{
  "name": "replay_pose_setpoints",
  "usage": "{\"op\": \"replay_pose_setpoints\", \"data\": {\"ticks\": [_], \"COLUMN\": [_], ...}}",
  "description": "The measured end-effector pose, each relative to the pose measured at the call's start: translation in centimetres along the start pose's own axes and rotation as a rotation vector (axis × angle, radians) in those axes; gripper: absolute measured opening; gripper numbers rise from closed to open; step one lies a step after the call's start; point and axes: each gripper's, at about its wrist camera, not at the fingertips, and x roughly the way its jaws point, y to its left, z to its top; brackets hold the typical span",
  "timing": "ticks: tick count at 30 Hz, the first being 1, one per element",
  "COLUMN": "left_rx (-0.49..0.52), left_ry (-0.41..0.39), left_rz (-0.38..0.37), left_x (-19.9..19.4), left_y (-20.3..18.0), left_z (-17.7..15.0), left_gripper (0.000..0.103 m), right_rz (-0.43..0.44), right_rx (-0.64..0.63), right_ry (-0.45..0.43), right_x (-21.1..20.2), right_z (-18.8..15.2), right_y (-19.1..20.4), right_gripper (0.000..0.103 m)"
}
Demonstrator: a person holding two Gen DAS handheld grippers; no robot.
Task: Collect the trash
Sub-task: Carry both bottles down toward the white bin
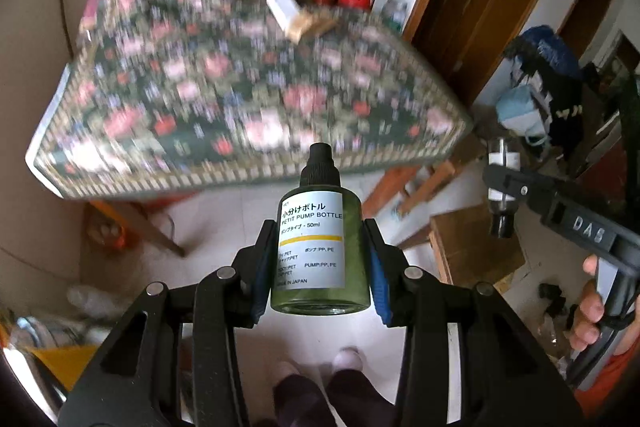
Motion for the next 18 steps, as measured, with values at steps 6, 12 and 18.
{"op": "replay_pose_setpoints", "data": {"ticks": [6, 12, 18], "left_rx": [-0.060, -0.116, -0.177], "left_ry": [0.136, 0.228, 0.268], "left_rz": [-0.001, 0.011, 0.016], "left_x": [8.1, 15.1, 20.2], "left_y": [0.6, 2.3, 4.4], "left_z": [-4.1, -8.2, -10.6], "left_gripper": [0.041, 0.041, 0.041], "right_rz": [0.006, 0.019, 0.099], "right_rx": [0.000, -0.045, -0.025], "right_ry": [0.152, 0.225, 0.239], "right_x": [7.5, 14.2, 19.2], "right_z": [-4.6, -7.0, -7.2], "right_y": [-2.3, -1.9, -1.8], "right_gripper": [0.026, 0.026, 0.026]}}
